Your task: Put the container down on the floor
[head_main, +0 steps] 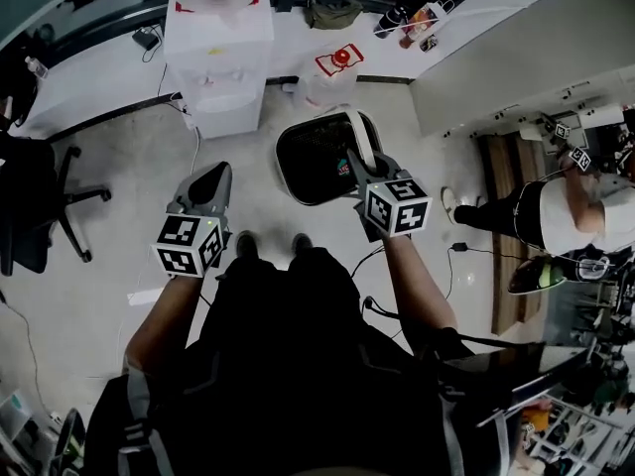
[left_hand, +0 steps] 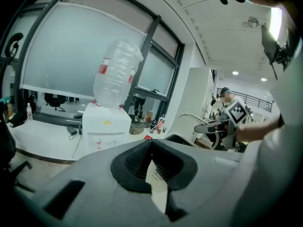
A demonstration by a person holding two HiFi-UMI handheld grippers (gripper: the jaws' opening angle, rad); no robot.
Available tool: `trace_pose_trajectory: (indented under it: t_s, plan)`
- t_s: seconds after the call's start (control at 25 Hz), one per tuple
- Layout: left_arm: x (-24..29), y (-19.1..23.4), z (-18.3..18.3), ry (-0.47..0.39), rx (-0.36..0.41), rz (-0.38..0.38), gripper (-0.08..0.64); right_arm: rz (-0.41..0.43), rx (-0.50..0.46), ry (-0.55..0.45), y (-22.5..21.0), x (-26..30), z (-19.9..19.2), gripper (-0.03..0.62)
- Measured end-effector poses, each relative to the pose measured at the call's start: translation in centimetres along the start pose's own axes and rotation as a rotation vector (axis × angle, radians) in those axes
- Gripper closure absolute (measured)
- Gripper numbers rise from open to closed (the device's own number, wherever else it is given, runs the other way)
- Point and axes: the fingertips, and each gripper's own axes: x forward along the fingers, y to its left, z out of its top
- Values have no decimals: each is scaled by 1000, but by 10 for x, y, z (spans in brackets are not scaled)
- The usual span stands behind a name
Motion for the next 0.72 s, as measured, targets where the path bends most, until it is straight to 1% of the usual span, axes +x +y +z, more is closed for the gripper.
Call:
trace_pose_trajectory:
  t_s: [0.2, 0.4, 0.56, 0.72]
  plan:
    - [33, 1, -1, 46, -7, 16, 552, 39, -39, -1, -28, 40, 8, 584]
    - [77, -1, 2, 84, 9, 67, 552, 110, -104, 24, -59, 83, 6, 584]
    - [119, -3, -2, 117, -12, 105, 552, 193, -184, 48, -82, 121, 5, 584]
    - [161, -5, -12, 150, -58, 140, 552, 270, -235, 63, -107, 157, -2, 584]
